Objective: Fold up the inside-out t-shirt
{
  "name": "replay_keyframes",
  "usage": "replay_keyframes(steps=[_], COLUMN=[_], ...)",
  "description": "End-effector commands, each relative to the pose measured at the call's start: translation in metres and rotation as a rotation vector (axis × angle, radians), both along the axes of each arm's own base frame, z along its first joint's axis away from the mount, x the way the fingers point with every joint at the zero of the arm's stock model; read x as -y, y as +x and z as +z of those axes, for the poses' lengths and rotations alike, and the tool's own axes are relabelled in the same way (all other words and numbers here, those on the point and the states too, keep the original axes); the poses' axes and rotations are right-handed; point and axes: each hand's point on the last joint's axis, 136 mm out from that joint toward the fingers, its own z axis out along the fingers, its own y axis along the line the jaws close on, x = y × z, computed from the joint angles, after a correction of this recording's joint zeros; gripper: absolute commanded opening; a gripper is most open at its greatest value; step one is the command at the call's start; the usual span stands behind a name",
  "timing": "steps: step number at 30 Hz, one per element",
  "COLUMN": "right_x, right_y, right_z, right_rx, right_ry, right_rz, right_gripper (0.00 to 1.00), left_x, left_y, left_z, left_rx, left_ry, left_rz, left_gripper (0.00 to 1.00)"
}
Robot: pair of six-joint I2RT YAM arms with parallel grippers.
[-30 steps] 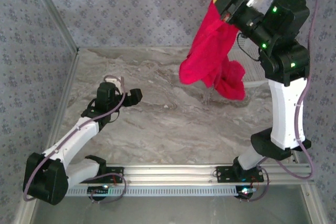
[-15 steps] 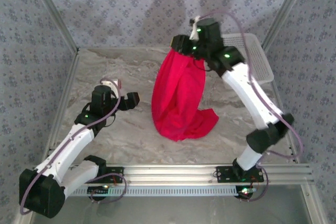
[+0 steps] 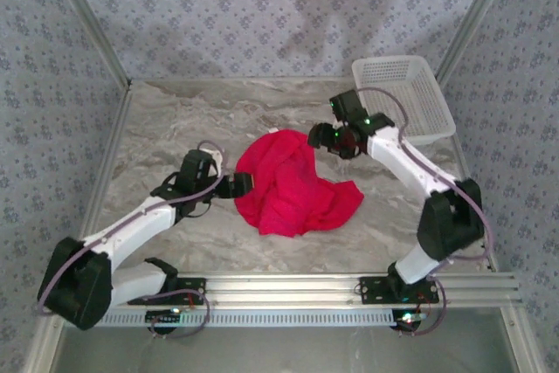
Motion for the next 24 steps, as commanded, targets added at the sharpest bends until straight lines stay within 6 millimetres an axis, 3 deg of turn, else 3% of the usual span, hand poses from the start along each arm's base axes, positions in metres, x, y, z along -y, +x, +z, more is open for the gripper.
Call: replay_keyframes(steps=[1,4,9,11,13,14,15,18,24], right_x=[-0.021,-0.032,-0.059,-0.067,-0.068,-0.066,-0.065,-0.054,-0.03], right_y=[-0.03,-0.047,-0.049,-0.045,-0.042,-0.039,-0.038,-0.033,-0.027], right_z=[-0.043,-0.068,-0.092,-0.099,-0.101,-0.097,-0.092,-0.064,0.015], right_rx=[-0.088,-0.129,-0.179,-0.199,-0.214,-0.211,-0.201,-0.146,0.0], right_ry=[0.063,0.076,0.11,0.105,0.097,0.092,0.088,0.065,0.03], right_rz=[0.06,0.063,0.081,0.089,0.088,0.085,0.086,0.088,0.111], right_gripper=[0.68,0.66,0.59,0.46,0.21,0.09,0.01,0.0,0.0], left_x=[0.027,0.043,0.054,0.051,0.046,0.042,0.039,0.028,0.002], left_y=[0.012,0.016,0.023,0.025,0.026,0.026,0.027,0.031,0.037], left_z=[0.006,-0.004,-0.015,-0.016,-0.013,-0.01,-0.006,0.015,0.065], left_rx=[0.005,-0.029,-0.088,-0.094,-0.092,-0.084,-0.076,-0.026,0.065], left_ry=[-0.035,-0.028,-0.024,0.0,0.026,0.039,0.05,0.074,0.085], left_rz=[-0.044,-0.069,-0.076,-0.063,-0.043,-0.031,-0.021,0.005,0.076], left_gripper=[0.88,0.83,0.49,0.3,0.09,0.0,0.0,0.0,0.0])
